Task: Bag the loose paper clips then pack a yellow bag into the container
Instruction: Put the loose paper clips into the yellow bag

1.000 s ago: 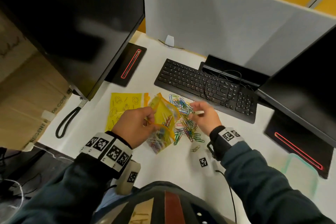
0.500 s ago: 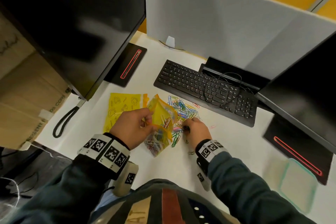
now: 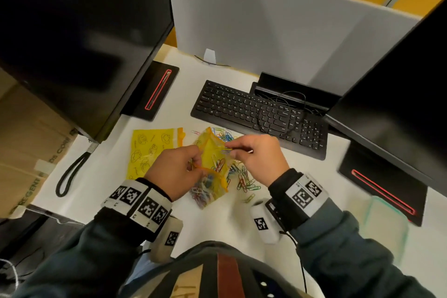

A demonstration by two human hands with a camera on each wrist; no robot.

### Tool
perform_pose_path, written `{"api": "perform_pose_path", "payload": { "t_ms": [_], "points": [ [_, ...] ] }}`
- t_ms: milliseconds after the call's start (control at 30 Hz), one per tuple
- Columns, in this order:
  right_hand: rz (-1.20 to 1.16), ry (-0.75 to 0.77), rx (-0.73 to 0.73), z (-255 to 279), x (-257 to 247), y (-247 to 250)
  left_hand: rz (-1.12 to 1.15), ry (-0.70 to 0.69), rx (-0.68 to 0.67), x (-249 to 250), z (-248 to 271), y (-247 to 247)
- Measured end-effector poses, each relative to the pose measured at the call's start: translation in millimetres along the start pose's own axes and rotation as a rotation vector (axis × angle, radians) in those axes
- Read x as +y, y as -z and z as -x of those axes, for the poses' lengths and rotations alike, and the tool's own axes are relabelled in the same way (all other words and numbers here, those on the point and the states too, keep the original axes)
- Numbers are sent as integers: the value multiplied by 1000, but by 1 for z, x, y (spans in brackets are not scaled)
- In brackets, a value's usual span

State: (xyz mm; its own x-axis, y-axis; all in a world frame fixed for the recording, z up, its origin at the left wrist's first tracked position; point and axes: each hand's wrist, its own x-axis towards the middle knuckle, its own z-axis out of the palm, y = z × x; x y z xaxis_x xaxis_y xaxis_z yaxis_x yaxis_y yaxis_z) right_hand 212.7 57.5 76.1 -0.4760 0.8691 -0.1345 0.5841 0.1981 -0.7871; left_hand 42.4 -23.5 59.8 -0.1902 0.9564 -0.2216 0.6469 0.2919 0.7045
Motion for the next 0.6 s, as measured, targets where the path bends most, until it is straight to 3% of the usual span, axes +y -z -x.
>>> {"api": "perform_pose_path", "payload": {
  "t_ms": [67, 167, 200, 300, 367, 600],
  "points": [
    [-12, 14, -9, -3, -3, 0, -9, -15, -6, 3, -1, -1],
    [50, -76, 96, -5, 20, 9, -5, -12, 3, 0, -3, 0],
    [155, -146, 62, -3, 33, 12, -4, -6, 10, -1, -3, 0],
    [466, -406, -233, 18, 71, 13, 6, -8, 17, -4, -3, 2],
    [496, -498, -338, 36, 87, 4, 14, -7, 12, -5, -3, 2],
    [368, -411, -188, 34, 109, -23, 6, -8, 11, -3, -5, 0]
  ]
}}
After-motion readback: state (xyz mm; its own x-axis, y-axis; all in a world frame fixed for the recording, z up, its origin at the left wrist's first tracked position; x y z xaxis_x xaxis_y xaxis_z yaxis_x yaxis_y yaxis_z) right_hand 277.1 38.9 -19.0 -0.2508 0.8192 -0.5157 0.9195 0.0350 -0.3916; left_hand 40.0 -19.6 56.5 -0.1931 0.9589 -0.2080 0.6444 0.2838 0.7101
